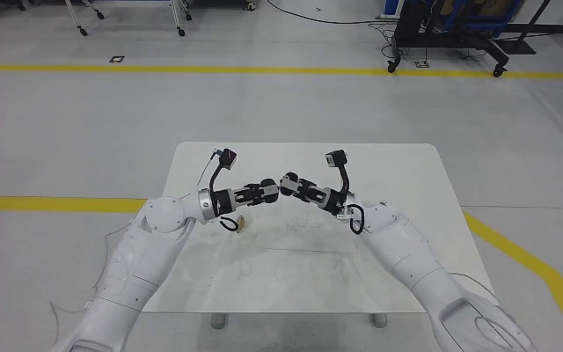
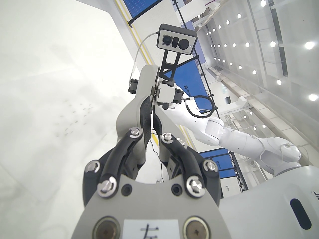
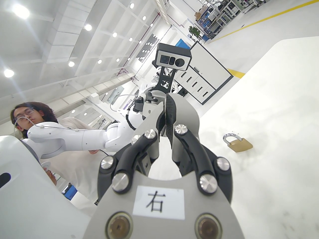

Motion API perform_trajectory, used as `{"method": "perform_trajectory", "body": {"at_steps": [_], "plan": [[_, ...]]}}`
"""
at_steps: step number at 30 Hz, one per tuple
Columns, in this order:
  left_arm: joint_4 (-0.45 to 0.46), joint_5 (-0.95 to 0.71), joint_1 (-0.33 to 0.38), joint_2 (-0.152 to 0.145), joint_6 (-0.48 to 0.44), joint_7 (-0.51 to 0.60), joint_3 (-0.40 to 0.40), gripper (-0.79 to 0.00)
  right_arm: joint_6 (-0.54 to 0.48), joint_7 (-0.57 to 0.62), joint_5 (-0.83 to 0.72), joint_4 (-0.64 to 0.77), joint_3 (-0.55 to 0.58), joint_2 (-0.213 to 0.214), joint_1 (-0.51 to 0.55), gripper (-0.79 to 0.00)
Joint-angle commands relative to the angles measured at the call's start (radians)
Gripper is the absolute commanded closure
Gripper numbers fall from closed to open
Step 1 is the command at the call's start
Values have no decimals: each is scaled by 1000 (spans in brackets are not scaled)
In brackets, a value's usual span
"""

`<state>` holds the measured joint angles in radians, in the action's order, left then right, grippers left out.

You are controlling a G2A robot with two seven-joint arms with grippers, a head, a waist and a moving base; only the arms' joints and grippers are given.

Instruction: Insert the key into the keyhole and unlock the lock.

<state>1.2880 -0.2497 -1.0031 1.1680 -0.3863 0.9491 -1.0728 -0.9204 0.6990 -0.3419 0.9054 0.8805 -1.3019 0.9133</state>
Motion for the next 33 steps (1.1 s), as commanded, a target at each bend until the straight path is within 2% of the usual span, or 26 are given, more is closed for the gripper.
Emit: {"method": "perform_trajectory", "body": {"at_steps": [1,18,19,21,23,27,33], "plan": [[-4,-6,2,0,0,1,-2,0,-1,1,0,-2,1,-1,0,0],[2,-10,-2,-5,0,-3,-17,0,-2,14,0,-6,13,-5,-2,0],[1,-13,-2,-4,0,-1,-17,-95,-1,14,0,-6,13,-5,-2,0],[-1,-16,-2,-4,-1,1,-16,-185,0,14,0,-6,14,-6,-1,0],[-3,-19,-1,-4,0,4,-14,-206,3,16,2,-5,14,-6,-1,0],[-6,-21,3,-3,-3,4,-10,-185,4,14,6,-5,15,-7,0,0],[-11,-19,9,0,-4,0,0,-83,3,13,10,-2,18,-9,4,0]]}}
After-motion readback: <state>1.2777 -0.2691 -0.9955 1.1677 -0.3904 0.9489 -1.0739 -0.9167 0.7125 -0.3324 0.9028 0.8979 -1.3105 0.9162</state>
